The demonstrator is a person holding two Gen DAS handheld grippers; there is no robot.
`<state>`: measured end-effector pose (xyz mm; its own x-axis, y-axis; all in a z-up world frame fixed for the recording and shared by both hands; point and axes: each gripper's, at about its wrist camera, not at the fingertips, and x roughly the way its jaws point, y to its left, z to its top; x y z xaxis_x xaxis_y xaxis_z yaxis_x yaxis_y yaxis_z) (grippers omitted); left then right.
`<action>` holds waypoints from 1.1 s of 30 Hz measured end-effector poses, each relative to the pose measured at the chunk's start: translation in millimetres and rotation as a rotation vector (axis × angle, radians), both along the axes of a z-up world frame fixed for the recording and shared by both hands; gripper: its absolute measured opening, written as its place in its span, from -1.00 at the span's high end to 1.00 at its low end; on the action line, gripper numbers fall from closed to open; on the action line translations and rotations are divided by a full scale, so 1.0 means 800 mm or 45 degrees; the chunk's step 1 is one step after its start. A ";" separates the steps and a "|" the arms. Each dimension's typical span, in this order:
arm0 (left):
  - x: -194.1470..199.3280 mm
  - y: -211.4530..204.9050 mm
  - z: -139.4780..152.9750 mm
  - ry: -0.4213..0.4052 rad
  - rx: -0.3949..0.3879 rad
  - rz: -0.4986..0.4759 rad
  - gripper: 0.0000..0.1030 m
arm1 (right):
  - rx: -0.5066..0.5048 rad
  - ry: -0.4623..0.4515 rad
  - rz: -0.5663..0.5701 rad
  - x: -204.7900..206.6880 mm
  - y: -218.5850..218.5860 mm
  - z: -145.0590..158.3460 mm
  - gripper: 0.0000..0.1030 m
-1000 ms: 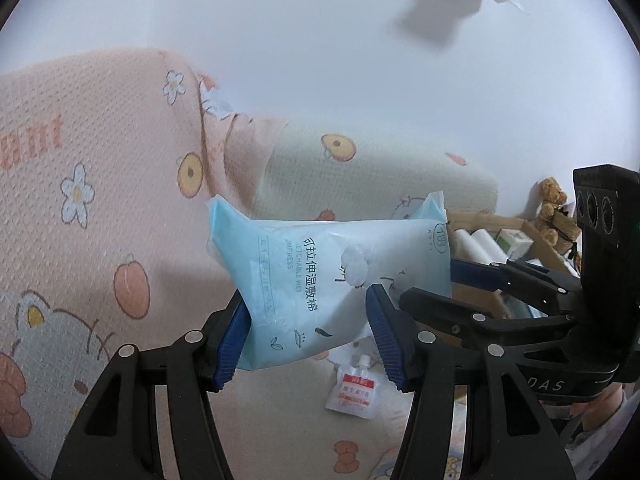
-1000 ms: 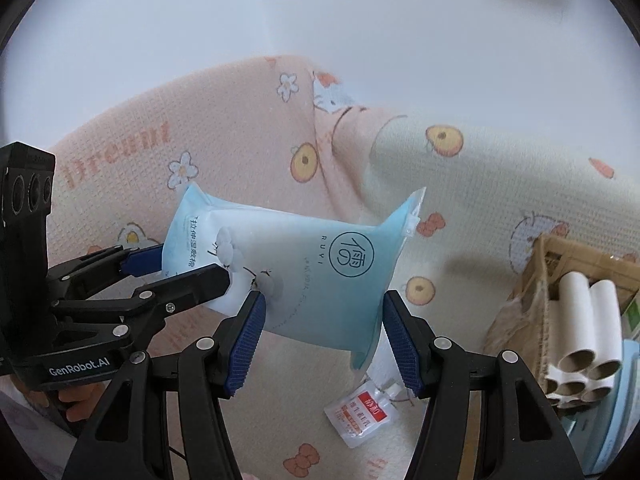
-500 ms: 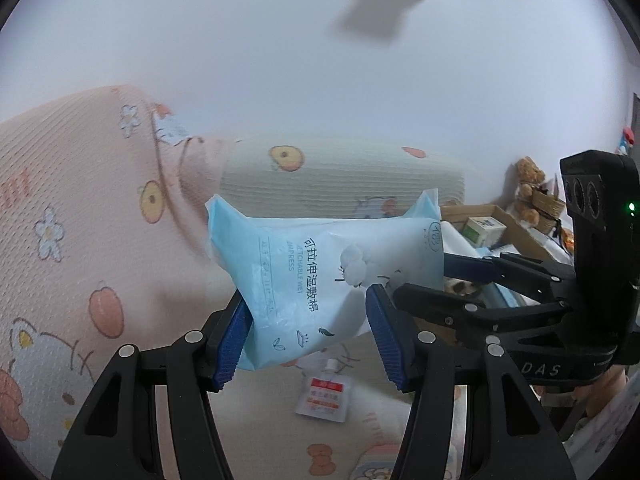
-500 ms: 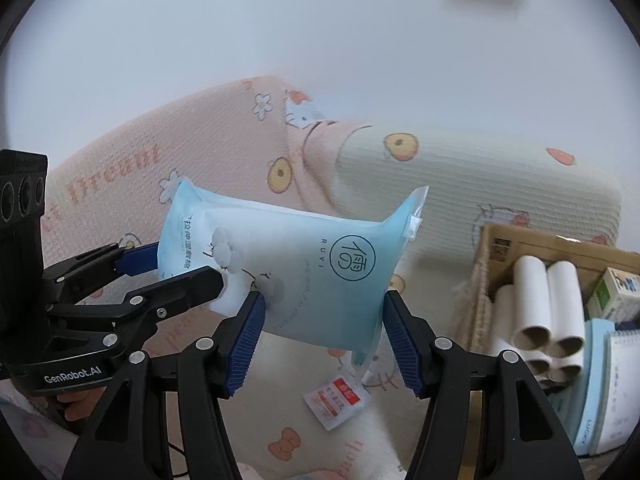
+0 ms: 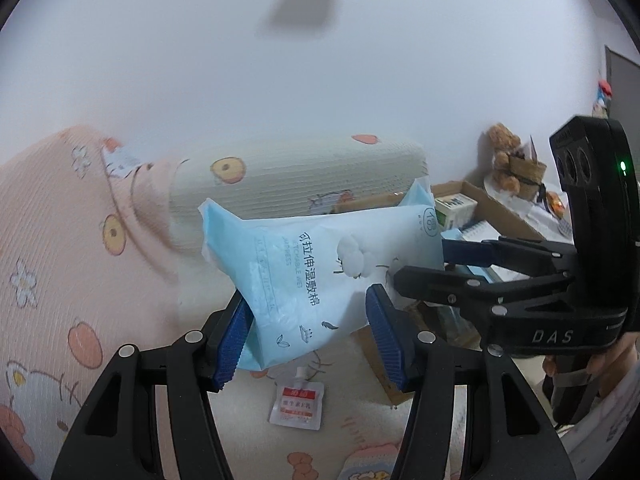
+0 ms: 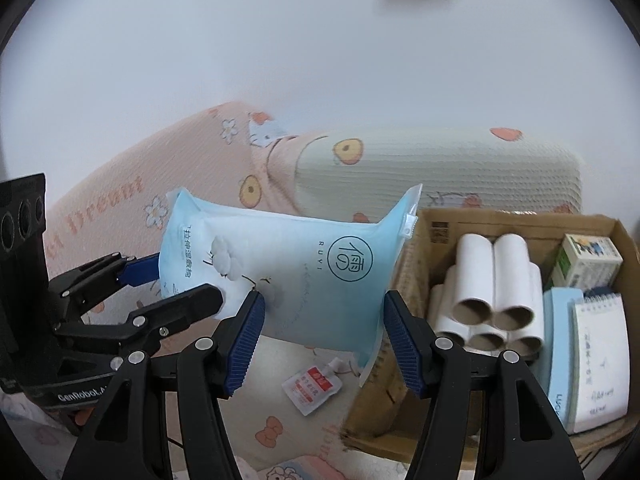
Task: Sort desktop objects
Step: 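Carry the wet-wipes pack in the left gripper over the cardboard box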
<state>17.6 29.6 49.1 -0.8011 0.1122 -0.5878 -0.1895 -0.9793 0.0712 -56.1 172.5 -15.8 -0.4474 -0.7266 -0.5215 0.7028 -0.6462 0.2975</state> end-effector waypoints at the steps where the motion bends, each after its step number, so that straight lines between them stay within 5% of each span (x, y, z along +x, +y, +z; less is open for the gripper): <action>1: -0.002 0.005 -0.001 -0.003 -0.010 -0.009 -0.18 | -0.004 -0.008 -0.009 -0.002 0.004 -0.001 -0.15; 9: -0.015 0.043 -0.001 -0.015 -0.041 -0.098 -0.18 | -0.021 -0.055 -0.083 -0.013 0.044 -0.005 -0.16; 27: -0.046 0.137 -0.013 -0.091 -0.106 -0.287 -0.18 | 0.157 -0.090 -0.244 -0.036 0.118 0.004 -0.24; 33: -0.064 0.150 -0.019 -0.198 -0.063 -0.312 -0.18 | 0.217 -0.128 -0.273 -0.050 0.127 0.001 -0.24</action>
